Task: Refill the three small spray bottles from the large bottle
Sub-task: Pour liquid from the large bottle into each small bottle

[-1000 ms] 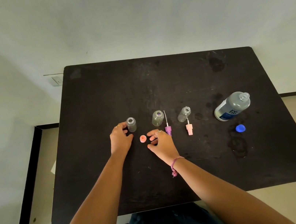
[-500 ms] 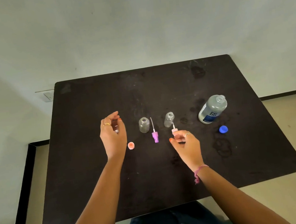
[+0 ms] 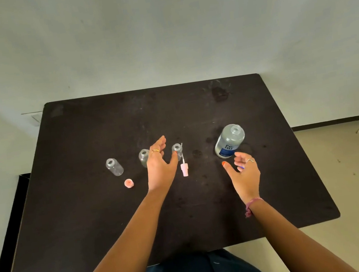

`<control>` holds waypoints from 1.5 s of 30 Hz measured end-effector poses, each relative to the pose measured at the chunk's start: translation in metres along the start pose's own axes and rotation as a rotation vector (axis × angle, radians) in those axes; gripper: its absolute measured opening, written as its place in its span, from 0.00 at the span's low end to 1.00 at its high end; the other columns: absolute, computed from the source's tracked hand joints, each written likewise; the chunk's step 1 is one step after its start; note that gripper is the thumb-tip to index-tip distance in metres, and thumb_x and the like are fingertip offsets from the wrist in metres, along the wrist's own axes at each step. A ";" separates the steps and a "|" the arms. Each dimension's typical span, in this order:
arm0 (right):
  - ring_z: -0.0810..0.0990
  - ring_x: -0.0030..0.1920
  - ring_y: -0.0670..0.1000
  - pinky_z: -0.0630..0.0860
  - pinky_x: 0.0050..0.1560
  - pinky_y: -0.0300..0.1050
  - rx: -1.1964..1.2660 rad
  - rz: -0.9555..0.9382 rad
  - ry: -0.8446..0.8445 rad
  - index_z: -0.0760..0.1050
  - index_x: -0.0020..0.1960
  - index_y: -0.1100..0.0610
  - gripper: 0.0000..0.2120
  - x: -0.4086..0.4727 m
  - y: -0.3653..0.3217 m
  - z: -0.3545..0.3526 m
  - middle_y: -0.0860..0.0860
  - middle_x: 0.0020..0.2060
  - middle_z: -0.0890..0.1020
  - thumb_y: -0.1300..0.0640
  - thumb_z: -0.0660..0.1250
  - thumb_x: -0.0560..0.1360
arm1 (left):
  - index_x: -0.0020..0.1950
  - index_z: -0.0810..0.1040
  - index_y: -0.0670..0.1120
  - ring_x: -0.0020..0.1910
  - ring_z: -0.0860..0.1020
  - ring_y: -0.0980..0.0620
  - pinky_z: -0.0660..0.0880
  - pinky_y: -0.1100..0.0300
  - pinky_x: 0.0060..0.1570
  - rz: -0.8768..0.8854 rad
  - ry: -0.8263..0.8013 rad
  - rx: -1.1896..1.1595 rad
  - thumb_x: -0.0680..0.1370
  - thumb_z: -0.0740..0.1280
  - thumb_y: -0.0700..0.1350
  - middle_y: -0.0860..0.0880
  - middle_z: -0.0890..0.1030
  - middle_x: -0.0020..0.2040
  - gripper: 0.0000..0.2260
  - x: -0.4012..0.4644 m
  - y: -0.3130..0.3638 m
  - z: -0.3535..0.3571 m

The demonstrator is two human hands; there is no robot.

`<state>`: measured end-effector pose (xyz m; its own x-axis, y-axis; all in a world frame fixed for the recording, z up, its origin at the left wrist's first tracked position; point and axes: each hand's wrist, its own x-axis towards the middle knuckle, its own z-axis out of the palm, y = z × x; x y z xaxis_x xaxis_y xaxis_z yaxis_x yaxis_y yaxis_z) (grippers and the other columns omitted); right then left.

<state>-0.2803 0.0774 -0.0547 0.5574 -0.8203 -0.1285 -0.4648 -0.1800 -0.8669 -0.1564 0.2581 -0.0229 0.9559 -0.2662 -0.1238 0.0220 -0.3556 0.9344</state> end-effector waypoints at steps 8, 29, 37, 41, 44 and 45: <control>0.76 0.58 0.48 0.73 0.57 0.39 0.032 -0.030 -0.014 0.67 0.67 0.58 0.33 0.032 0.007 -0.015 0.54 0.61 0.74 0.56 0.78 0.67 | 0.79 0.58 0.44 0.76 0.64 0.47 0.61 0.56 0.73 -0.218 -0.033 0.083 0.76 0.72 0.42 0.46 0.66 0.76 0.35 0.006 -0.009 0.025; 0.76 0.57 0.46 0.76 0.58 0.40 0.130 -0.084 -0.189 0.70 0.65 0.51 0.33 0.068 -0.012 -0.005 0.44 0.55 0.76 0.57 0.80 0.64 | 0.71 0.71 0.44 0.64 0.77 0.46 0.73 0.51 0.66 -0.274 0.037 0.185 0.76 0.71 0.38 0.44 0.79 0.64 0.24 0.025 -0.012 0.045; 0.78 0.55 0.46 0.76 0.51 0.31 0.122 -0.113 -0.183 0.72 0.65 0.52 0.34 0.072 -0.015 -0.011 0.45 0.55 0.78 0.56 0.81 0.63 | 0.68 0.74 0.44 0.62 0.78 0.48 0.74 0.60 0.61 -0.217 0.109 0.147 0.75 0.72 0.39 0.46 0.80 0.61 0.21 0.025 0.001 0.039; 0.79 0.56 0.47 0.77 0.51 0.32 0.134 -0.193 -0.175 0.73 0.63 0.52 0.32 0.078 -0.030 -0.022 0.46 0.55 0.79 0.55 0.81 0.62 | 0.66 0.75 0.46 0.60 0.78 0.53 0.70 0.69 0.54 -0.124 0.141 0.114 0.75 0.74 0.42 0.49 0.80 0.60 0.20 0.026 0.022 0.030; 0.78 0.57 0.48 0.76 0.52 0.32 0.133 -0.285 -0.165 0.73 0.63 0.51 0.32 0.084 -0.049 -0.034 0.47 0.56 0.79 0.54 0.81 0.63 | 0.63 0.78 0.49 0.56 0.77 0.57 0.73 0.69 0.54 -0.015 0.165 0.093 0.74 0.75 0.45 0.52 0.78 0.59 0.18 0.025 0.048 0.027; 0.78 0.57 0.48 0.76 0.52 0.31 0.131 -0.309 -0.162 0.72 0.63 0.50 0.31 0.086 -0.056 -0.038 0.47 0.56 0.79 0.54 0.81 0.63 | 0.62 0.78 0.50 0.56 0.77 0.56 0.73 0.69 0.53 0.013 0.173 0.078 0.74 0.75 0.46 0.52 0.78 0.59 0.17 0.024 0.058 0.026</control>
<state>-0.2324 -0.0033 0.0010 0.7641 -0.6397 0.0834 -0.1718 -0.3263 -0.9295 -0.1394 0.2075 0.0195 0.9922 -0.1155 -0.0468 -0.0065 -0.4231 0.9061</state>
